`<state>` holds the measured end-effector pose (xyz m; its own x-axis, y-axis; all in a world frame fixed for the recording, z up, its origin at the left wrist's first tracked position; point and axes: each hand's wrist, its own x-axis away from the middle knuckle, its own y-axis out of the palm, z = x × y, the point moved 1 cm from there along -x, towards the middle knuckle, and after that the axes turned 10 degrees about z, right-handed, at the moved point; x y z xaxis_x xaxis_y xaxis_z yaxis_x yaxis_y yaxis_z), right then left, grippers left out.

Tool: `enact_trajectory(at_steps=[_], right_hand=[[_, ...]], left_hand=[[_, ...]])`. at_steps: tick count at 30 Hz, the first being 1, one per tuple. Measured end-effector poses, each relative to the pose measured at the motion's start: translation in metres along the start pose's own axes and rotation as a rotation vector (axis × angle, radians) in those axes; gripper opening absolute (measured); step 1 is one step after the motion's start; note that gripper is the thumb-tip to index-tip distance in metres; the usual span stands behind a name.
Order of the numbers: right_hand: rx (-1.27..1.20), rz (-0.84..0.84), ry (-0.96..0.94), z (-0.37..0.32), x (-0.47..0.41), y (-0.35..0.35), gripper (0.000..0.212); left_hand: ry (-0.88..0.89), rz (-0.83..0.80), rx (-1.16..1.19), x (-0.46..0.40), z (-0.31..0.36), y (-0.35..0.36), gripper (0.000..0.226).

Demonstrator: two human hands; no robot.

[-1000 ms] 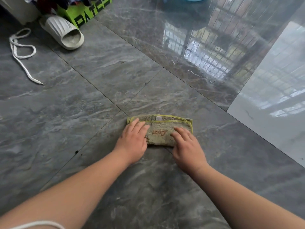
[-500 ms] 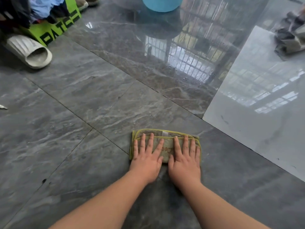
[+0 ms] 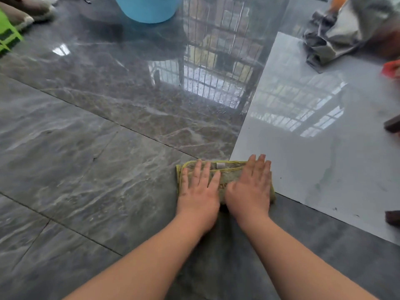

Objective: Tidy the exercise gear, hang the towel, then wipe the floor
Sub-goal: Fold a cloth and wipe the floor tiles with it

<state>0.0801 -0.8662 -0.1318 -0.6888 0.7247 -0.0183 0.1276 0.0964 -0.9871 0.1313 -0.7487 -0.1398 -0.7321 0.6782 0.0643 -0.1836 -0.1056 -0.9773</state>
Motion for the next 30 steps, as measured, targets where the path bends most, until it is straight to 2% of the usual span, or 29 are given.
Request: enact_trajectory(at_steps=[1, 3, 5, 8, 11, 15, 19, 25, 30], right_hand=[[0.002, 0.002, 0.063, -0.004, 0.005, 0.002, 0.08], [0.005, -0.057, 0.174, -0.007, 0.015, 0.011, 0.078], [0.033, -0.046, 0.189, -0.005, 0.022, 0.024, 0.082], [0.059, 0.023, 0.179, -0.005, 0.019, 0.035, 0.085], [0.079, -0.017, 0.221, -0.01, -0.004, 0.036, 0.081], [0.083, -0.027, 0.228, -0.021, -0.042, 0.038, 0.081], [0.062, -0.062, 0.155, -0.025, -0.066, 0.038, 0.079], [0.063, -0.108, 0.051, -0.028, -0.097, 0.036, 0.082], [0.044, -0.12, 0.017, -0.031, -0.114, 0.038, 0.083]], left_hand=[[0.057, 0.016, 0.004, 0.0, -0.001, 0.001, 0.061], [0.13, -0.054, 0.021, 0.005, 0.004, 0.008, 0.067], [0.14, -0.091, 0.0, 0.013, 0.007, 0.019, 0.074], [0.161, -0.051, 0.039, 0.005, -0.002, 0.023, 0.065], [0.202, -0.04, 0.04, -0.023, -0.012, 0.015, 0.06], [0.17, -0.016, 0.0, -0.057, -0.021, 0.008, 0.06], [0.02, -0.021, -0.034, -0.068, -0.018, 0.008, 0.06], [-0.09, -0.127, -0.002, -0.094, -0.014, 0.0, 0.059], [-0.096, -0.259, -0.028, -0.111, -0.014, -0.008, 0.059]])
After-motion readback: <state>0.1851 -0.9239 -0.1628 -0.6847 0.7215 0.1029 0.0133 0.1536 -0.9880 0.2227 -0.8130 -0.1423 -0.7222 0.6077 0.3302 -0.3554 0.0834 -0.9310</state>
